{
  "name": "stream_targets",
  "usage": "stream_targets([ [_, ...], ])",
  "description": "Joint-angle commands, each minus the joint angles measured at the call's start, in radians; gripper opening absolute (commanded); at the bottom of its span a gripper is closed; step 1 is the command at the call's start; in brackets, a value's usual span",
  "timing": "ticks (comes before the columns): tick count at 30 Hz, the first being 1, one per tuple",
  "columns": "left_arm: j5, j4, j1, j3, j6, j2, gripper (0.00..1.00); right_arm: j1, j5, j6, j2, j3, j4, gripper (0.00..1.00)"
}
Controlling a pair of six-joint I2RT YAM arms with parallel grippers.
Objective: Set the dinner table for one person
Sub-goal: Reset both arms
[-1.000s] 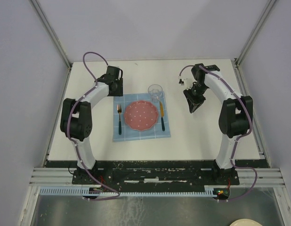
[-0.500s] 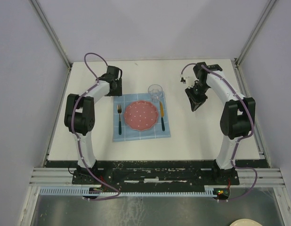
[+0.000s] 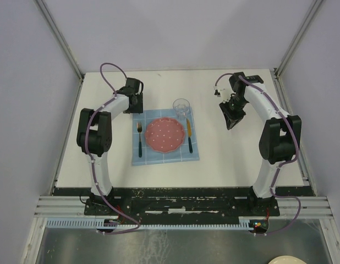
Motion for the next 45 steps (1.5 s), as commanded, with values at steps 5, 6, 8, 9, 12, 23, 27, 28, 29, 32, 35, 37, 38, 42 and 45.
stream_targets([
  [5,0.033,0.028,0.006,-0.006,-0.002,0.017,0.58,-0.011,0.024,-0.013,-0.05,0.008,0.0,0.22],
  [6,0.039,0.029,0.007,-0.005,-0.002,0.019,0.58,-0.012,0.025,-0.013,-0.049,0.008,-0.001,0.22],
  [8,0.043,0.033,0.01,-0.004,-0.002,0.024,0.58,-0.014,0.028,-0.014,-0.048,0.006,0.0,0.21],
  [9,0.044,0.034,0.012,-0.001,-0.002,0.027,0.58,-0.015,0.027,-0.014,-0.048,0.007,-0.001,0.22],
  [12,0.049,0.033,0.022,0.008,0.001,0.041,0.57,-0.017,0.031,-0.014,-0.048,0.006,-0.001,0.21],
  [23,0.082,0.034,0.045,0.024,0.006,0.079,0.54,-0.027,0.042,-0.016,-0.054,0.011,-0.006,0.21],
  [27,0.083,0.034,0.045,0.025,0.015,0.081,0.5,-0.031,0.047,-0.018,-0.059,0.009,-0.009,0.21],
  [28,0.081,0.036,0.045,0.025,0.016,0.081,0.49,-0.032,0.049,-0.018,-0.061,0.007,-0.007,0.21],
  [29,0.081,0.039,0.045,0.022,0.017,0.08,0.48,-0.033,0.051,-0.018,-0.063,0.005,-0.008,0.21],
  [32,0.087,0.042,0.045,0.019,0.019,0.08,0.45,-0.035,0.056,-0.018,-0.066,0.001,-0.005,0.21],
  [35,0.091,0.045,0.046,0.024,0.024,0.083,0.43,-0.038,0.059,-0.018,-0.069,-0.001,-0.005,0.21],
  [37,0.086,0.045,0.046,0.029,0.028,0.087,0.42,-0.038,0.061,-0.017,-0.071,-0.005,-0.005,0.21],
  [38,0.084,0.046,0.047,0.03,0.027,0.088,0.41,-0.037,0.062,-0.017,-0.072,-0.006,-0.006,0.21],
  [42,0.094,0.046,0.046,0.03,0.023,0.087,0.41,-0.039,0.065,-0.017,-0.077,-0.009,-0.004,0.21],
  [45,0.091,0.046,0.047,0.031,0.028,0.087,0.4,-0.042,0.067,-0.017,-0.076,-0.01,-0.004,0.2],
])
